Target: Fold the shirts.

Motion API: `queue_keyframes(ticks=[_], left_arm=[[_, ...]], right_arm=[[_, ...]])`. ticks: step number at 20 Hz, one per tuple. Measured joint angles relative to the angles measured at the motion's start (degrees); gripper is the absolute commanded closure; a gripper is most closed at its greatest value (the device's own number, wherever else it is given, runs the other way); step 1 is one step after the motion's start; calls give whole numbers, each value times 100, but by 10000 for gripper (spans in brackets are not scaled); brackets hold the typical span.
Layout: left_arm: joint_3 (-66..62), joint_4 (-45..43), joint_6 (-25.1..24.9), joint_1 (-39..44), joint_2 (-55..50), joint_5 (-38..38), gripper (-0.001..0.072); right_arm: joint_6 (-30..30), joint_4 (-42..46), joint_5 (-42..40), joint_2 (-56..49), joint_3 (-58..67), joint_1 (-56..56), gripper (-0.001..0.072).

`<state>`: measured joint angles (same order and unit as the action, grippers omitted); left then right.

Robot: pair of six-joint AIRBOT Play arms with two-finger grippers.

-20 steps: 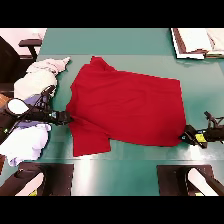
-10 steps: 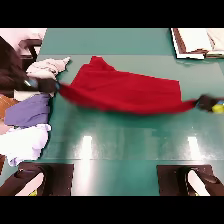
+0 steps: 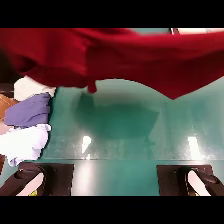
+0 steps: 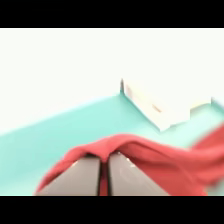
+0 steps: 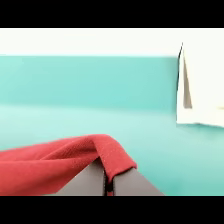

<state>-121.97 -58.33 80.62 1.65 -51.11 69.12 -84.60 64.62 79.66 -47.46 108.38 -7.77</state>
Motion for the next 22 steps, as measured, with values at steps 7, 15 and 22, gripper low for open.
queue_keyframes(ticks=[7,15,22], left_arm=[[-116,-573,278,2,260,-376,680],[3202,-1067,608,7,-590,-197,679],[3877,-953,581,7,-2857,-1043,680]], right_arm=[[-240,417,636,-396,1213,4,694],[-518,918,1080,-1657,-669,468,694],[-529,1368,570,-3958,-1292,741,694]])
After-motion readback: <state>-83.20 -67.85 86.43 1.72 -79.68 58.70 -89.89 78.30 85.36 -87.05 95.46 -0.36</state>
